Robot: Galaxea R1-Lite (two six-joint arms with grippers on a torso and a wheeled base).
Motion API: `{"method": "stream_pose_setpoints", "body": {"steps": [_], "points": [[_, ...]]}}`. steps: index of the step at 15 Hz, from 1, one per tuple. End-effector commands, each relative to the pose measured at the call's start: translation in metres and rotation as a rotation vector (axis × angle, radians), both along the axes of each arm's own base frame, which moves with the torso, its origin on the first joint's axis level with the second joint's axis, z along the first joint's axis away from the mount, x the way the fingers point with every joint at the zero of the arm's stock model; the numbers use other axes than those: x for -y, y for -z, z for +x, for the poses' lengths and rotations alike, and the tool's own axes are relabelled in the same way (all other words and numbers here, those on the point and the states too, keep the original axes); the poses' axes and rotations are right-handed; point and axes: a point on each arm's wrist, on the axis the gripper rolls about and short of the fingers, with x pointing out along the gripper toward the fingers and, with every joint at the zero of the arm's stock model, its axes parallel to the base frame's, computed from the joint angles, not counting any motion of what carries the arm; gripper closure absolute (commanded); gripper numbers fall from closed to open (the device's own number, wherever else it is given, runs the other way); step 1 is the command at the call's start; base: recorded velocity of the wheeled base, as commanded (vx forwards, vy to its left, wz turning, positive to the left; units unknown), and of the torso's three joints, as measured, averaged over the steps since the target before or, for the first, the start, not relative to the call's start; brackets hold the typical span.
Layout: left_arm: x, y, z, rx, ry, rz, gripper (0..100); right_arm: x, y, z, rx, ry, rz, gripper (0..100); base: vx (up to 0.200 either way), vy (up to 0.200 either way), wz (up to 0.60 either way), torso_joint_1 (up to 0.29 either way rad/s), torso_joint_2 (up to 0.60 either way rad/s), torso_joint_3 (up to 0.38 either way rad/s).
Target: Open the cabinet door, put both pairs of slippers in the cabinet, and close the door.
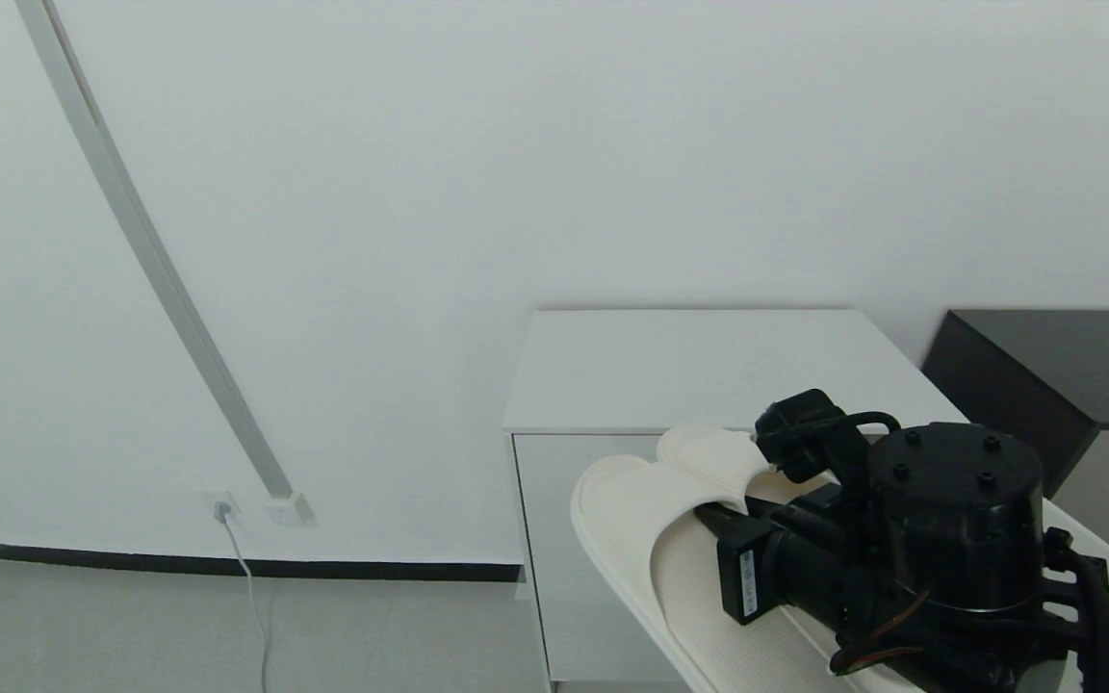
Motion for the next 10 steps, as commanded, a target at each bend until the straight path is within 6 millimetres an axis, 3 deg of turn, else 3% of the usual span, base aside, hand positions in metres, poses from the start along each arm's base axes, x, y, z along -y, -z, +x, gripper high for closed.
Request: {"method": "stream_pose_setpoints", "body": {"steps": [1, 10], "points": [[0.0000, 0.0000, 0.0001, -0.001, 0.002, 0.000, 100, -0.0003, 0.0010, 0.0000, -0.002, 0.000, -0.003, 100, 0.000, -0.200, 0.00, 0.002, 0.00, 0.002], [0.0000, 0.0000, 0.0001, -0.002, 0.004, -0.005, 100, -0.0004, 0.0008, 0.0001, 0.000, 0.001, -0.003, 100, 0.000, -0.200, 0.00, -0.001, 0.00, 0.002]]}}
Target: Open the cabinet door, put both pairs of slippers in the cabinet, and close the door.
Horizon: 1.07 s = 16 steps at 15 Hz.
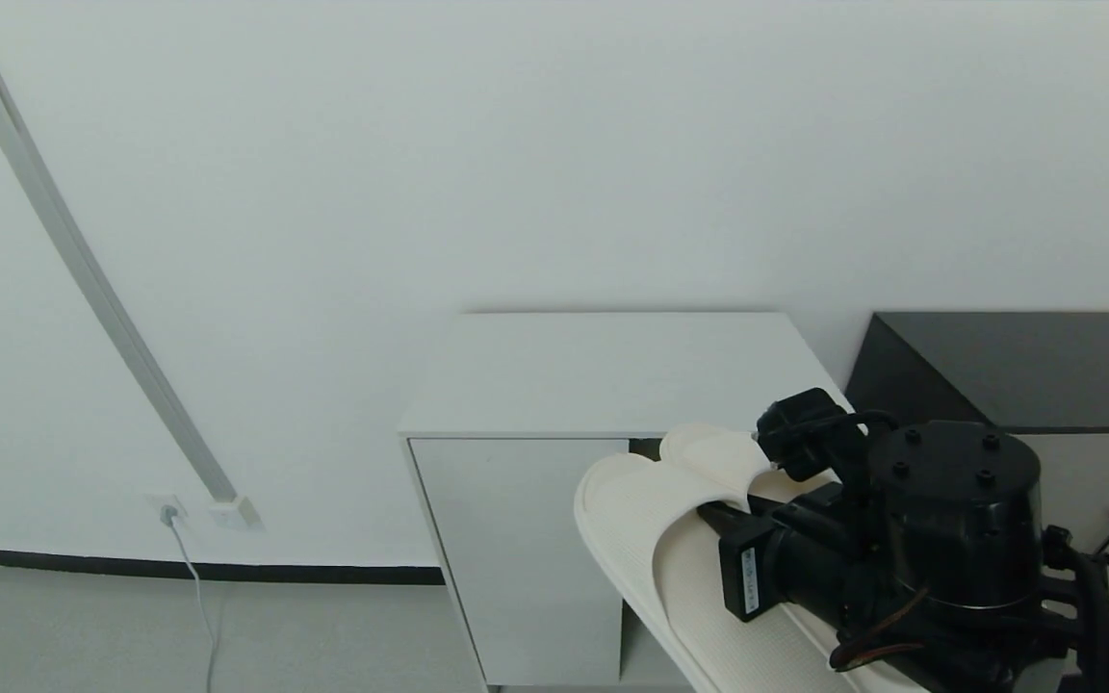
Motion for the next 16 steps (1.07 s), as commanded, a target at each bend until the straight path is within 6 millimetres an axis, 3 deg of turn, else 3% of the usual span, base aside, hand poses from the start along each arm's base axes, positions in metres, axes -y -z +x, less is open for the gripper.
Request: {"method": "stream_pose_setpoints", "body": {"steps": [1, 7, 16], "points": [[0.0000, 0.0000, 0.0001, -0.001, 0.000, 0.000, 100, -0.0003, 0.0007, 0.0000, -0.001, 0.000, -0.001, 100, 0.000, -0.200, 0.00, 0.002, 0.00, -0.007], [0.0000, 0.0000, 0.0001, -0.001, 0.000, 0.000, 100, 0.0022, 0.0031, 0.0008, 0.002, 0.007, 0.002, 100, 0.000, -0.200, 0.00, 0.003, 0.00, 0.003], [0.0000, 0.0000, 0.0001, -0.001, 0.000, -0.002, 100, 0.0027, 0.0065, 0.0004, -0.002, 0.006, -0.009, 100, 0.000, 0.000, 0.00, 0.000, 0.00, 0.000]]}}
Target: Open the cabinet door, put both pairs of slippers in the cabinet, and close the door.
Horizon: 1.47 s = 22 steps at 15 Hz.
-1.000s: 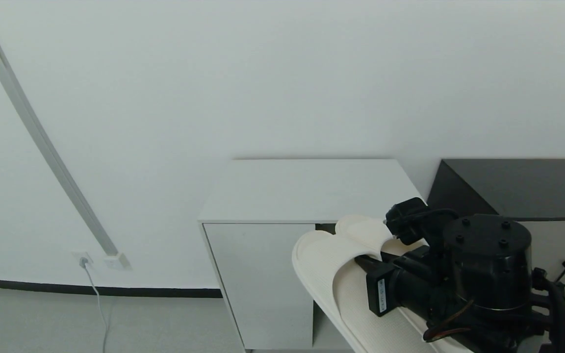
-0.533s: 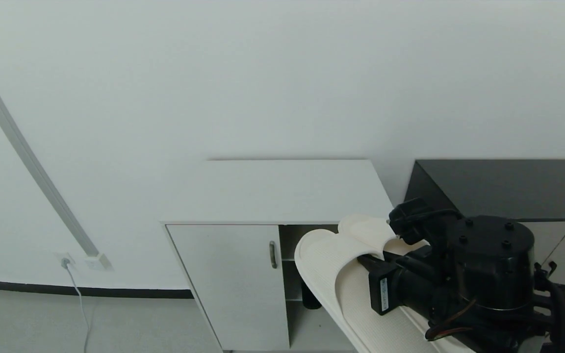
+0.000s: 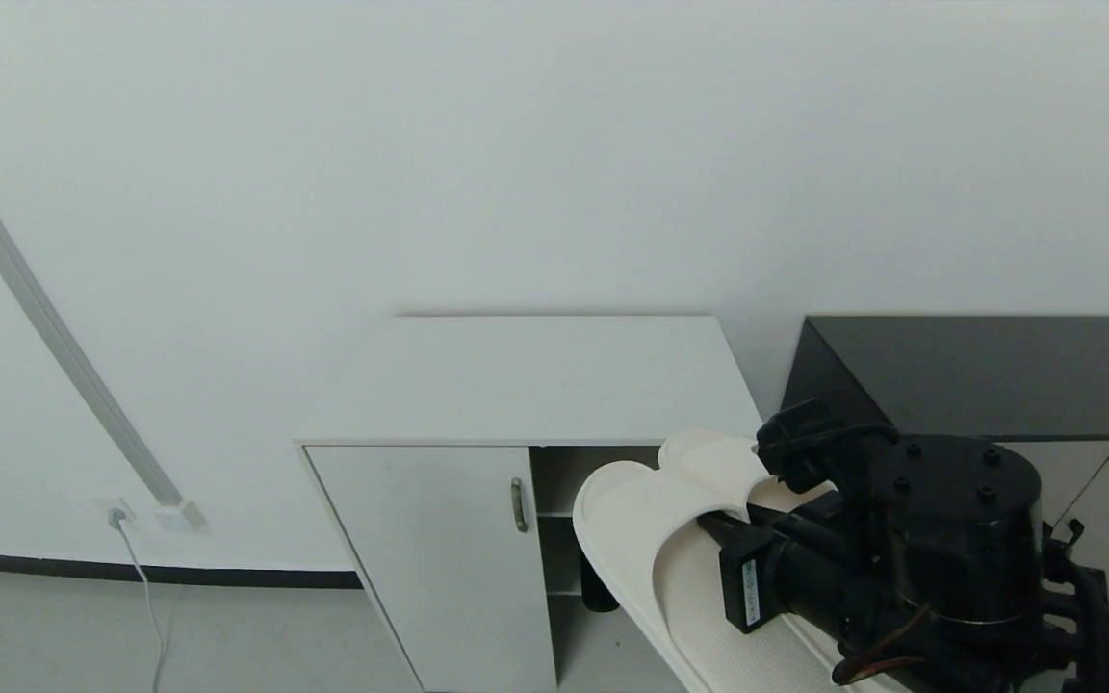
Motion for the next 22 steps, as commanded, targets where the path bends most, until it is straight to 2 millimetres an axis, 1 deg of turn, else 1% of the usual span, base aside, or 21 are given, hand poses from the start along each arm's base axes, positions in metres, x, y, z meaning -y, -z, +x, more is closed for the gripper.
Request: {"method": "stream_pose_setpoints", "body": {"steps": [1, 4, 22], "points": [[0.0001, 0.0000, 0.0001, -0.001, -0.001, -0.001, 100, 0.0000, 0.0007, 0.0007, -0.002, 0.003, -0.002, 100, 0.000, 0.000, 0.00, 0.000, 0.00, 0.000], [0.0001, 0.0000, 0.0001, -0.001, 0.001, 0.001, 100, 0.0000, 0.0007, 0.0007, -0.002, 0.003, -0.002, 100, 0.000, 0.200, 0.00, -0.001, 0.00, 0.001], [0.0001, 0.0000, 0.0001, -0.001, 0.001, -0.001, 100, -0.0014, 0.0041, 0.0012, -0.009, 0.001, -0.012, 100, 0.000, 0.000, 0.00, -0.006, 0.01, 0.008]]}}
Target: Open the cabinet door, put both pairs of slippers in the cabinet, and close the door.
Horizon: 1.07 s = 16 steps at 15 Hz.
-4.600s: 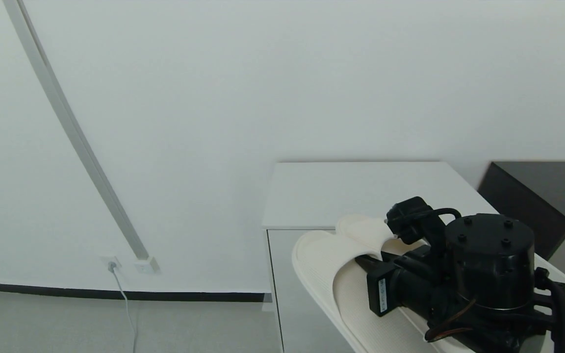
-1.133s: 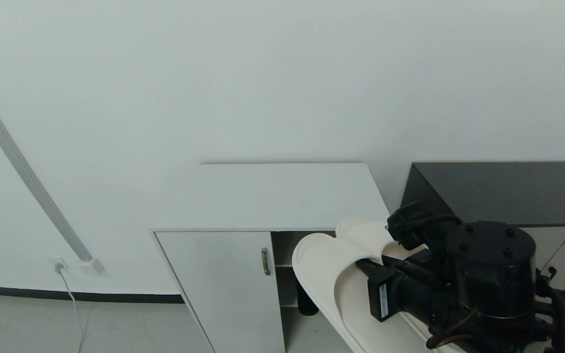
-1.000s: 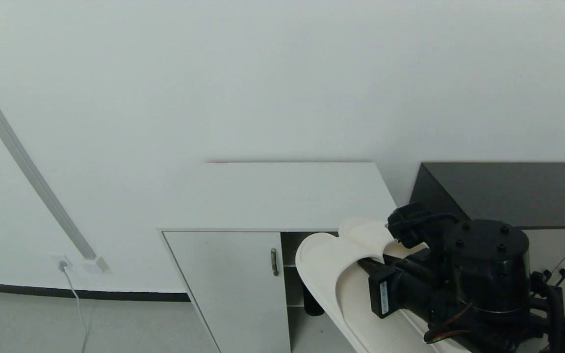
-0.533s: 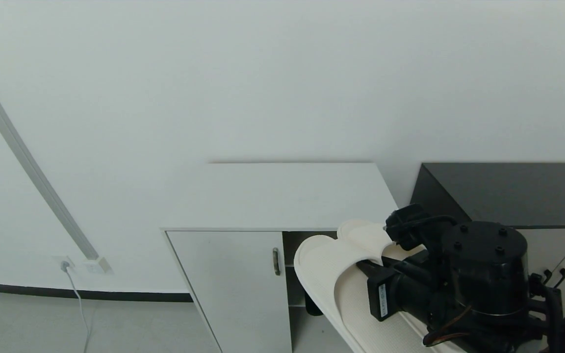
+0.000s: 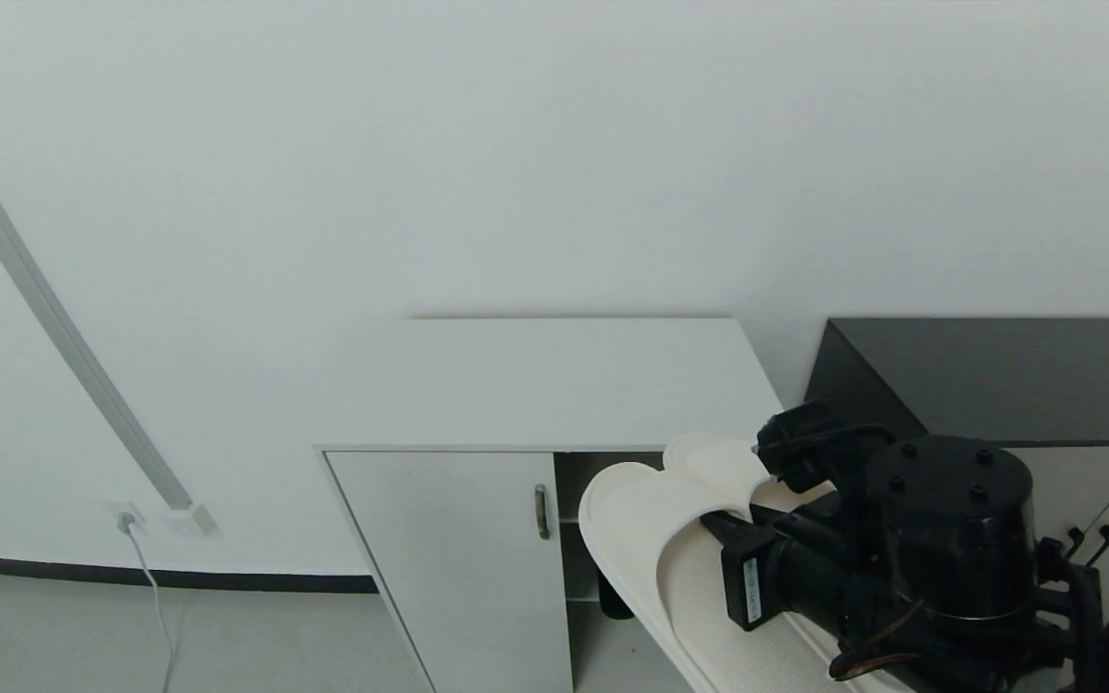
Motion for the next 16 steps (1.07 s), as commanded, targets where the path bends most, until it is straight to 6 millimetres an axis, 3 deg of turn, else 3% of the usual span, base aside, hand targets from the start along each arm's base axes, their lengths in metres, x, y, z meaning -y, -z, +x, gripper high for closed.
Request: {"method": "stream_pose_setpoints", "body": {"steps": [1, 16], "points": [[0.0000, 0.0001, 0.0001, -0.002, 0.000, 0.000, 100, -0.0006, 0.0011, 0.0002, -0.002, -0.001, -0.003, 100, 0.000, 0.000, 0.00, -0.149, 0.32, 0.193], [0.0000, 0.0001, 0.0001, -0.002, 0.000, 0.000, 100, -0.0015, 0.0065, -0.0007, -0.015, -0.005, -0.019, 100, 0.000, 0.000, 0.00, -0.201, 0.48, 0.278]]}}
